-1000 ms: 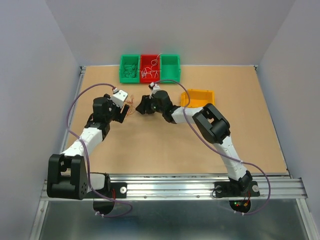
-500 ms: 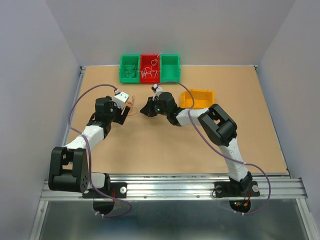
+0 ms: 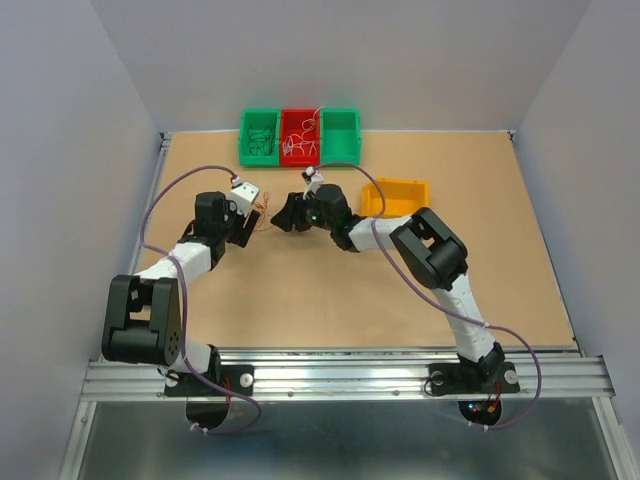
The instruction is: Untangle the cables
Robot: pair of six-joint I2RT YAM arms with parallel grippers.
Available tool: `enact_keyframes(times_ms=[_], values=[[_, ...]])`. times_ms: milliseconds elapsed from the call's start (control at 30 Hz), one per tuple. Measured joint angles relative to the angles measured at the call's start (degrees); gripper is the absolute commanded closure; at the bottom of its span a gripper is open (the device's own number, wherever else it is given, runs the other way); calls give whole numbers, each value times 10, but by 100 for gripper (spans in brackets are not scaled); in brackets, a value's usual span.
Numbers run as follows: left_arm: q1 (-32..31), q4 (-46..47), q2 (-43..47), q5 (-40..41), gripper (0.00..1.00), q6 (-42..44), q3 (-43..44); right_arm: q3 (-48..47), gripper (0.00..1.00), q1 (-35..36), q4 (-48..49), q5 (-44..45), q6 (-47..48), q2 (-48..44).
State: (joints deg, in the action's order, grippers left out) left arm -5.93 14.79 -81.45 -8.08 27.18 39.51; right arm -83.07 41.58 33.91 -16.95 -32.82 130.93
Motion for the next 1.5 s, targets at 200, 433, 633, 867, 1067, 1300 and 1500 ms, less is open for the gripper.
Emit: enact_keyframes(times_ms=[200, 433, 633, 867, 1067, 1300, 1500], values=[[0, 0, -10, 8, 27, 0, 3, -28, 43, 0, -4, 0, -26, 43], [0, 4, -25, 11, 32, 0, 14, -83, 72, 2, -4, -15, -51, 77], [0, 4, -34, 14, 39, 2, 18, -87, 99, 5, -1, -21, -57, 78], [0, 5, -39, 26, 39, 2, 19, 46, 99, 5, -6, 34, -16, -30], [0, 7, -39, 36, 40, 2, 19, 100, 99, 5, 7, 77, 25, -131], [4, 9, -38, 38, 28, 5, 19, 117, 99, 5, 8, 97, 49, -145], [5, 13, -36, 28, 26, 23, 19, 119, 99, 5, 5, 97, 57, -145]])
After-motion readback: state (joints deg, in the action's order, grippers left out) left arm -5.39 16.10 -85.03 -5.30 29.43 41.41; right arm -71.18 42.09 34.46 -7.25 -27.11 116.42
